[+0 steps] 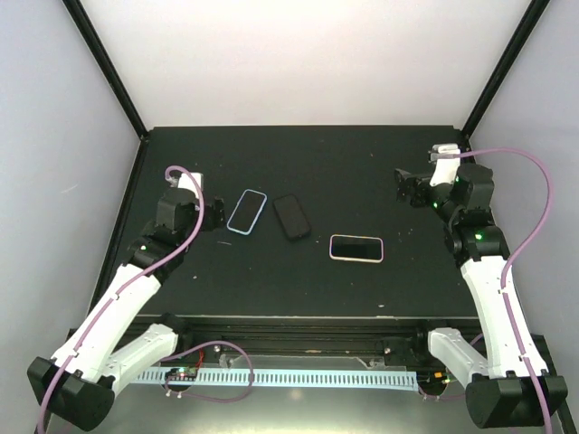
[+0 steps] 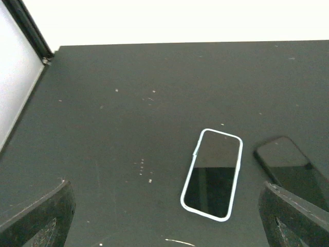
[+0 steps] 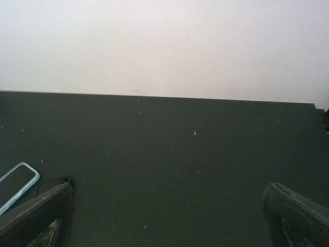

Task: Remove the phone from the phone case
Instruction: Adjust the phone at the center of the board.

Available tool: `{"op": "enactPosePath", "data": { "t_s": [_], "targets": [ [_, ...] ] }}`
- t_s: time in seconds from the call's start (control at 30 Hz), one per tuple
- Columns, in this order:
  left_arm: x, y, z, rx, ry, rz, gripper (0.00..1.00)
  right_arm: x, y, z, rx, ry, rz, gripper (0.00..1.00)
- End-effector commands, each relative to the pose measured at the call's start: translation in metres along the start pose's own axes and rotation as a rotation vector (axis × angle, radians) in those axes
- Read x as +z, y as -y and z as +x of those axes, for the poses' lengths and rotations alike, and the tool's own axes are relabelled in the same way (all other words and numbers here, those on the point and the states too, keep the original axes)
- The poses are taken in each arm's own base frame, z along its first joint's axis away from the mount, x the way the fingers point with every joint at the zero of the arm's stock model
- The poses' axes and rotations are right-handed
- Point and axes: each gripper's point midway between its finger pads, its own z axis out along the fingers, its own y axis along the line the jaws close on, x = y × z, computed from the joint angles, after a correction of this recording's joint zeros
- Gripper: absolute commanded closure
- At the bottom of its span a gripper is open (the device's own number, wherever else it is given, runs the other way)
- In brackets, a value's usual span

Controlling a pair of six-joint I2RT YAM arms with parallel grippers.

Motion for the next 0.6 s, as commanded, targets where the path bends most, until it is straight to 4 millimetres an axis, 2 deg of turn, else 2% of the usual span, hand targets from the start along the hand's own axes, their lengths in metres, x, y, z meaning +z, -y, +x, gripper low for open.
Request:
{"op": "enactPosePath", "data": {
  "t_s": [0.0, 0.17, 0.33, 0.57],
  "targets": [
    [-0.008, 0.031, 0.002, -0.020, -0.025, 0.171, 0.01, -0.002, -0.008, 0.022, -0.102, -0.078, -0.071, 0.00],
    [-0.020, 0.075, 0.024, 0.016, -0.112, 0.350, 0.05, -0.008, -0.019, 0.047, -0.247, -0.182, -0.169, 0.00],
    [-0.043, 0.125, 0.060, 0.058, -0.226, 0.546, 0.08, -0.011, -0.024, 0.090, -0.405, -0.353, -0.261, 0.00],
    [-0.072, 0.185, 0.131, 0.145, -0.433, 0.736, 0.04, -0.013, -0.021, 0.153, -0.623, -0.626, -0.376, 0.06]
  ]
}}
